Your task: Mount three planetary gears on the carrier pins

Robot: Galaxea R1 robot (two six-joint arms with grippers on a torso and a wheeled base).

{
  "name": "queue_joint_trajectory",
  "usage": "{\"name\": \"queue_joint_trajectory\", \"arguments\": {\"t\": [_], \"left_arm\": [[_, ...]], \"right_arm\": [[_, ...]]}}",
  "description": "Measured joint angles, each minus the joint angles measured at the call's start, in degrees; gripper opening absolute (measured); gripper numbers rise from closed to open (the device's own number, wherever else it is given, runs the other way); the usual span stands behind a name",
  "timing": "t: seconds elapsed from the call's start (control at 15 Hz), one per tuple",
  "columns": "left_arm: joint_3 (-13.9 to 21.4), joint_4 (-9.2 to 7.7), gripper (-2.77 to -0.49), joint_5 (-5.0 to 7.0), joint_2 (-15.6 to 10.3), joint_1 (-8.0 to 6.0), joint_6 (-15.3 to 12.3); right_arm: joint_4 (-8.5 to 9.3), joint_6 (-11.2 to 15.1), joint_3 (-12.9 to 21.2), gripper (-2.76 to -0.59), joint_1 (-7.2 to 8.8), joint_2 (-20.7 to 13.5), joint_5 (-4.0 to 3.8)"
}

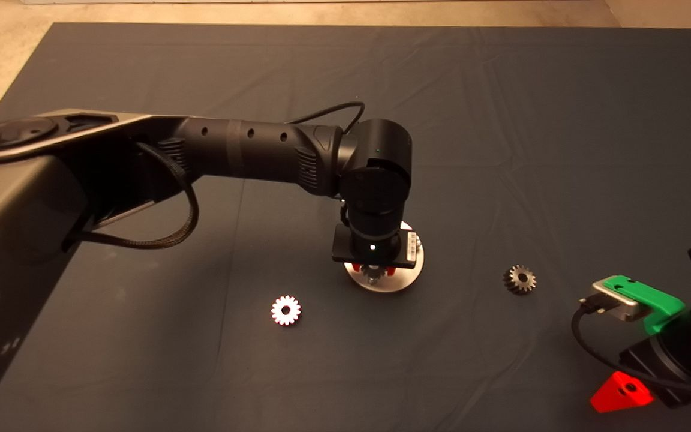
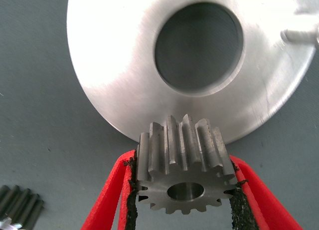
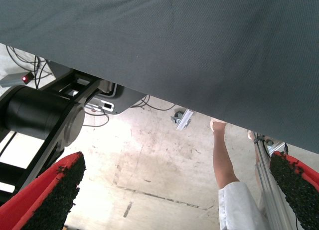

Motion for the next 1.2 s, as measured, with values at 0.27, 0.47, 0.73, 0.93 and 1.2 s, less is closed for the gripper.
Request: {"name": "queue_joint_trajectory", "arguments": {"t": [0.27, 0.47, 0.73, 0.93, 1.2], "left_arm": [[0.91, -0.5, -2.27, 0.48, 0.0, 0.0, -0.01], [0.91, -0.98, -2.27, 0.76, 0.0, 0.04, -0.01], [0.91, -1.46, -2.27, 0.79, 0.0, 0.13, 0.02], [0.8, -1.5, -2.27, 0.76, 0.02, 0.17, 0.04], [-0.69, -1.91, -2.27, 0.73, 0.05, 0.56, 0.63]], "right_arm": [[0.0, 0.0, 0.0, -0.61, 0.0, 0.0, 0.0], [0.0, 0.0, 0.0, -0.61, 0.0, 0.0, 0.0], [0.0, 0.0, 0.0, -0.61, 0.0, 0.0, 0.0], [0.0, 0.0, 0.0, -0.61, 0.0, 0.0, 0.0], [0.0, 0.0, 0.0, -0.61, 0.0, 0.0, 0.0]]}}
